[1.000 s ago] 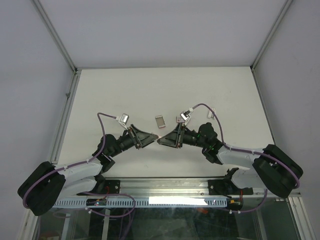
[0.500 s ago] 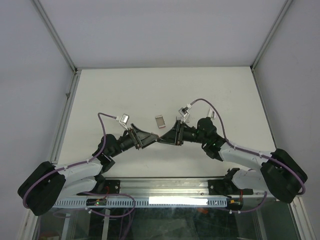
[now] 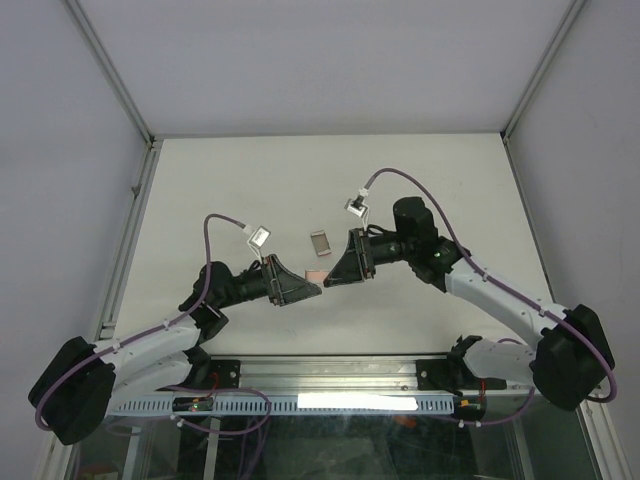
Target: Load the staples into the stapler
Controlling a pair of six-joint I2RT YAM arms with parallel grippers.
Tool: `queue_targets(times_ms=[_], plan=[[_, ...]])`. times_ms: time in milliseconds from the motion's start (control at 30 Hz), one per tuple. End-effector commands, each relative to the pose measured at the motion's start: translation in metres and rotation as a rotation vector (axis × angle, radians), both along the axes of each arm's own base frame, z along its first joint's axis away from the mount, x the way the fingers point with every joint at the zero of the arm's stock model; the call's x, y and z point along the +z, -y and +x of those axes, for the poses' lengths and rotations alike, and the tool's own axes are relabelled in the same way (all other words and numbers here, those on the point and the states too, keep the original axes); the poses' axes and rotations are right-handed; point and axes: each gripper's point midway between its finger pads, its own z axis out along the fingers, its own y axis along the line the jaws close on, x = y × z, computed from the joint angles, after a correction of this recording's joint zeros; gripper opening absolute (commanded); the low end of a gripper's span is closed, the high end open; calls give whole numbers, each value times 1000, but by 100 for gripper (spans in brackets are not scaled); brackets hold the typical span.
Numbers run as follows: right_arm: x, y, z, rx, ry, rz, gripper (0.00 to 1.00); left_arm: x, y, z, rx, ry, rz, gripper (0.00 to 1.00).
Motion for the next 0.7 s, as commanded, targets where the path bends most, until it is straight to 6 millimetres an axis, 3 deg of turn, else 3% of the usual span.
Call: queue_targets(times_ms=[0,100,267,467,667], plan=[[7,6,-22,161,8,7,0,22,6,-14,-122,134,10,83],[5,7,-22,174,13,-6,0,28,9,-16,-156,149,8,80],[3,7,-22,191,14,-21,0,27,13,-18,-190,153,25,59],[-1,8,-22,205,5,-46,0,21,17,-23,-235,159,66,50],[-8,7,-24,225,-10,-62,0,19,20,-21,-236,165,84,33]])
